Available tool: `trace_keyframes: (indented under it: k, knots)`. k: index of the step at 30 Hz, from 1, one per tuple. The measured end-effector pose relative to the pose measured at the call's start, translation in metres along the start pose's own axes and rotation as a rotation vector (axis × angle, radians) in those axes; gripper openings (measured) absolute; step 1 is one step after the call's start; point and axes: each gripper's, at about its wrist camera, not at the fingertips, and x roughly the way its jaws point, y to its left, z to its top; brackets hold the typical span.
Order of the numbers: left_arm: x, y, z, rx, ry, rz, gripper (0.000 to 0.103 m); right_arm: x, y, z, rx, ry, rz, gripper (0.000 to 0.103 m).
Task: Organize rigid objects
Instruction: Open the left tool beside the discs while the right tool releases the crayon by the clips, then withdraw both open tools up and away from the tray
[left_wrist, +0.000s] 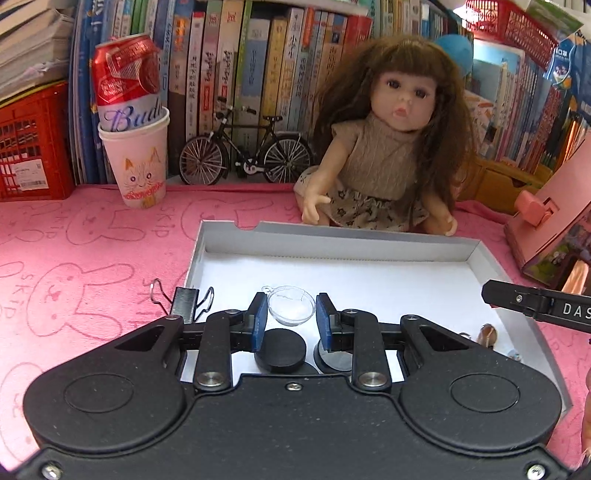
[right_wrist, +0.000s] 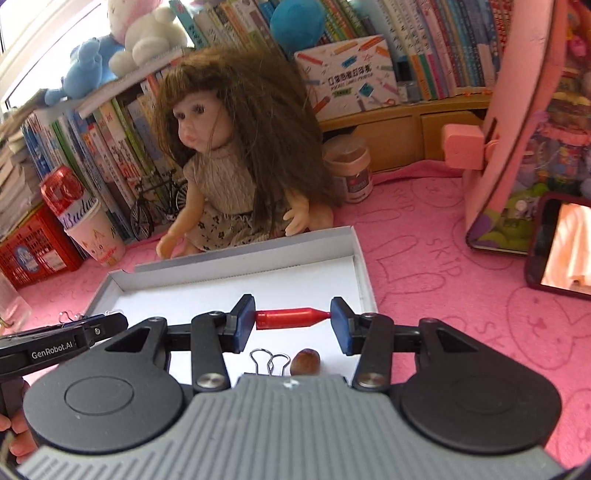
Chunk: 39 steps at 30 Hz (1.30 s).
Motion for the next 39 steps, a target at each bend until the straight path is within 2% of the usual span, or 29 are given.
trace_keyframes:
  k: [17,20,24,30,39]
  knots:
    - [0.017,0.003,-0.004,-0.008,0.027,0.005,0.026,0.02,0.006,-0.007,-0.043,0.023,-0.012,0.053]
    - [0.016,0.002,-0.005,-0.007,0.027,0.005,0.031,0.02,0.006,-0.007,-0.04,0.019,-0.012,0.053]
    - [0.013,0.0,-0.005,0.009,0.017,0.019,0.043,0.018,0.006,-0.007,-0.049,0.013,-0.015,0.061]
    - [0.009,0.002,-0.006,-0.006,0.016,0.027,0.05,0.014,0.007,-0.007,-0.045,-0.001,-0.018,0.066]
    - [-0.019,0.004,-0.008,-0.012,-0.036,0.012,0.061,-0.009,0.017,-0.009,-0.062,-0.053,-0.005,0.077]
